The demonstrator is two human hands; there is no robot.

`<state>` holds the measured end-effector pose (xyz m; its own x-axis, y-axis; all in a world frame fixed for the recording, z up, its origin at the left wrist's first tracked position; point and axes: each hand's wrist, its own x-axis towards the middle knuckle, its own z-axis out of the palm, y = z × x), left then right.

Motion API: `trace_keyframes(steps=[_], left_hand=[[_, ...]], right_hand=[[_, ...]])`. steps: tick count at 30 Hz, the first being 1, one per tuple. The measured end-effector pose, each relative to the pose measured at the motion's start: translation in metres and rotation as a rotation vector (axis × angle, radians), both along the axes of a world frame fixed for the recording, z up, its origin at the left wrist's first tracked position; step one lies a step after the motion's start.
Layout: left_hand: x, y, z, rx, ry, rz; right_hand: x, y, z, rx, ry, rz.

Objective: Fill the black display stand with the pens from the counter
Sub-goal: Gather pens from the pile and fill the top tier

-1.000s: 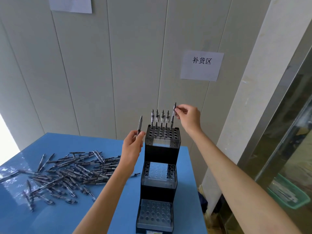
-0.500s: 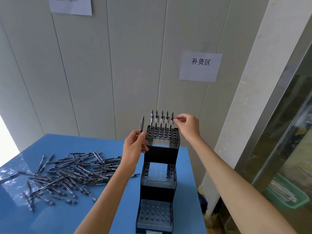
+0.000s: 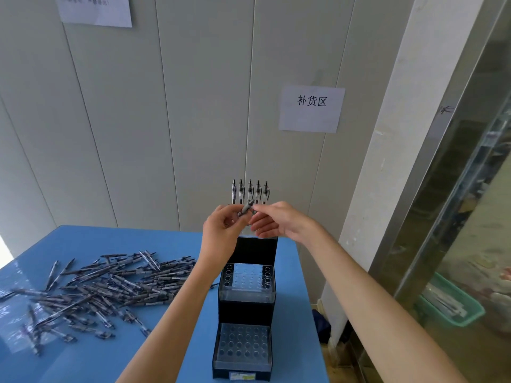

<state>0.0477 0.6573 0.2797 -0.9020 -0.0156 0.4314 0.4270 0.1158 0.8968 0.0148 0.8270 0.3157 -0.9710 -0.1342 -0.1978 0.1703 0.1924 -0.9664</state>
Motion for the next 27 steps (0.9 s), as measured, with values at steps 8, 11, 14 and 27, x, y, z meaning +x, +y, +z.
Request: trace_keyframes(steps=[8,11,14,27], left_hand=[[0.005,0.004,-0.003,-0.294,0.125,-0.098],[0.005,0.002,-0.005,-0.346,0.16,-0.087],[0.005,0.002,-0.004,-0.383,0.181,-0.083],[-0.019,-0.042,-0.004,-0.871,0.101,0.135]], right_hand=[[0.003,0.0,0.0,-0.142,-0.023,0.013],[0.002,0.002,0.003,-0.239,-0.025,-0.013],[0.002,0.003,0.005,-0.214,-0.008,0.044],[-0.032,0.039,0.023,0.022,0.477,-0.326]])
